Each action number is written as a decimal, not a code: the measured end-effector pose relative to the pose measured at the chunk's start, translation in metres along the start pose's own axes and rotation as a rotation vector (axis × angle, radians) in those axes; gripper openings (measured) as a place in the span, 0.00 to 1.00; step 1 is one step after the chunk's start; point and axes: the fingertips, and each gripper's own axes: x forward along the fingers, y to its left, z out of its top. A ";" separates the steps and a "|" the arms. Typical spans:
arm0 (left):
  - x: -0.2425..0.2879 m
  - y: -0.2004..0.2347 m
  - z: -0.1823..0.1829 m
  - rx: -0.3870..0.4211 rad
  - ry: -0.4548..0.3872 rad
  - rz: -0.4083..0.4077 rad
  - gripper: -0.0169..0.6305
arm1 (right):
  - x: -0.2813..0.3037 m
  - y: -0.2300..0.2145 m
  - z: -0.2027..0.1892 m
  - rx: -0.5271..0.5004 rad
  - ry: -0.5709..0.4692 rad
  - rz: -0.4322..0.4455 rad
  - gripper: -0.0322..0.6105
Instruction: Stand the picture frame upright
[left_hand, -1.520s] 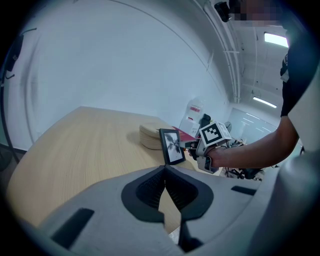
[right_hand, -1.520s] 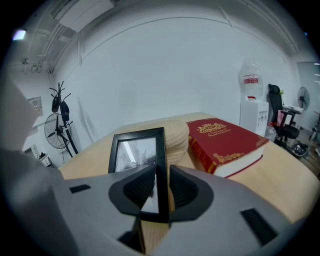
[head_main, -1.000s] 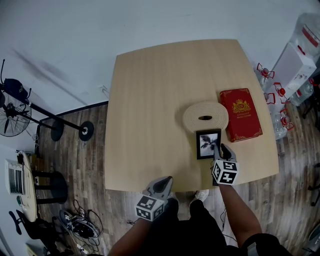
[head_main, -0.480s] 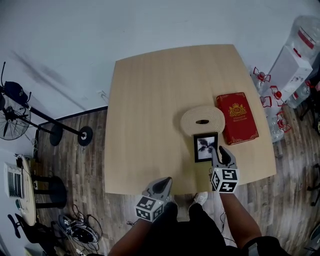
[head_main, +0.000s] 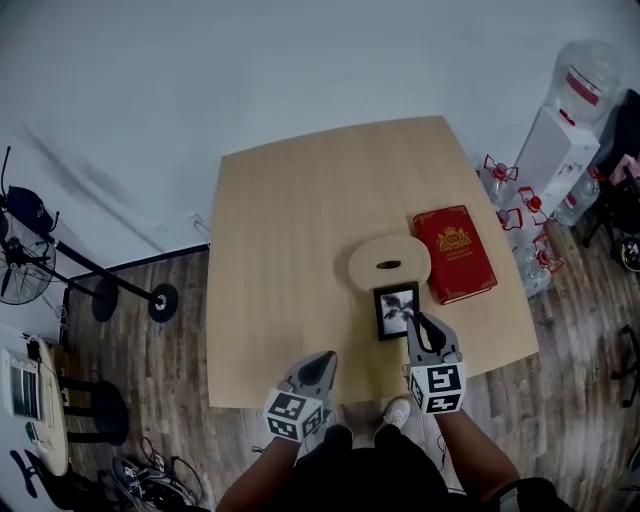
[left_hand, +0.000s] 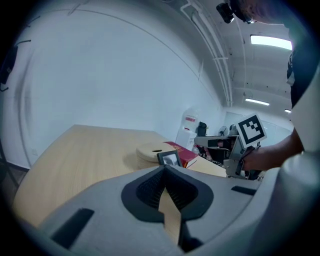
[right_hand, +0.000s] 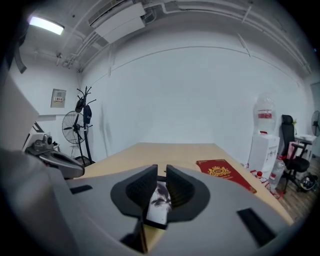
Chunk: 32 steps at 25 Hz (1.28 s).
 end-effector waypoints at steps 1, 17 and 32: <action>0.000 0.000 0.004 0.004 -0.010 -0.003 0.03 | -0.004 0.003 0.003 -0.008 -0.003 0.004 0.13; -0.023 0.006 0.049 0.089 -0.101 -0.029 0.03 | -0.047 0.043 0.035 -0.090 -0.007 0.029 0.06; -0.017 -0.008 0.056 0.114 -0.118 -0.073 0.03 | -0.053 0.025 0.049 -0.136 -0.038 -0.042 0.06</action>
